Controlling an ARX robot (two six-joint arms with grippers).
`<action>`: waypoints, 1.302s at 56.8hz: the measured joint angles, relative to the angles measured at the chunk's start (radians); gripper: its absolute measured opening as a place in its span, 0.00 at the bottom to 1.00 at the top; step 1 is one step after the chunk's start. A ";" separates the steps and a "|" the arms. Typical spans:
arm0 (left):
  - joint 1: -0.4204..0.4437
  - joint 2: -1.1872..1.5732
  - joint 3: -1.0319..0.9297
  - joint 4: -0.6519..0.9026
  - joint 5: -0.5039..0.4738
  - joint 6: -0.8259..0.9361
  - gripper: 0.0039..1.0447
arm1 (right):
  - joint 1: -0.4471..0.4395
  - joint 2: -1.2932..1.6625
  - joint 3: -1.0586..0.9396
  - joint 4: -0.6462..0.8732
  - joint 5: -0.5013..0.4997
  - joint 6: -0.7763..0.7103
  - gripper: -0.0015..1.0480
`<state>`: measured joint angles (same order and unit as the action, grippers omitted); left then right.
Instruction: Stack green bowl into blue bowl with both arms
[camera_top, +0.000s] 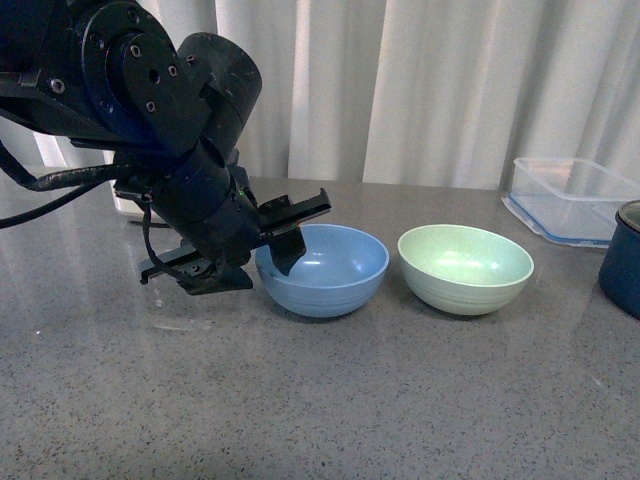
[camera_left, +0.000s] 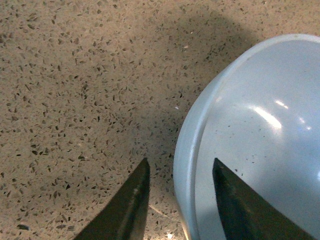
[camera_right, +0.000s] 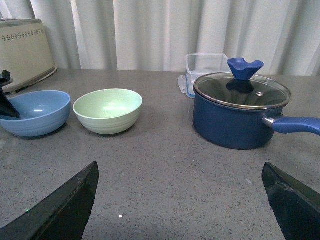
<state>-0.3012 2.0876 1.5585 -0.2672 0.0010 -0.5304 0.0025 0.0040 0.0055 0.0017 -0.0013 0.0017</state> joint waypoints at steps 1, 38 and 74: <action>0.000 -0.001 0.000 0.007 0.006 -0.003 0.44 | 0.000 0.000 0.000 0.000 0.000 0.000 0.90; 0.080 -0.393 -0.710 1.115 -0.214 0.459 0.44 | 0.000 0.000 0.000 0.000 0.001 0.000 0.90; 0.217 -0.870 -1.324 1.242 -0.082 0.522 0.03 | 0.000 0.000 0.000 0.000 0.000 0.000 0.90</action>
<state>-0.0837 1.2179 0.2344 0.9752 -0.0814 -0.0082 0.0025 0.0040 0.0055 0.0017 -0.0013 0.0017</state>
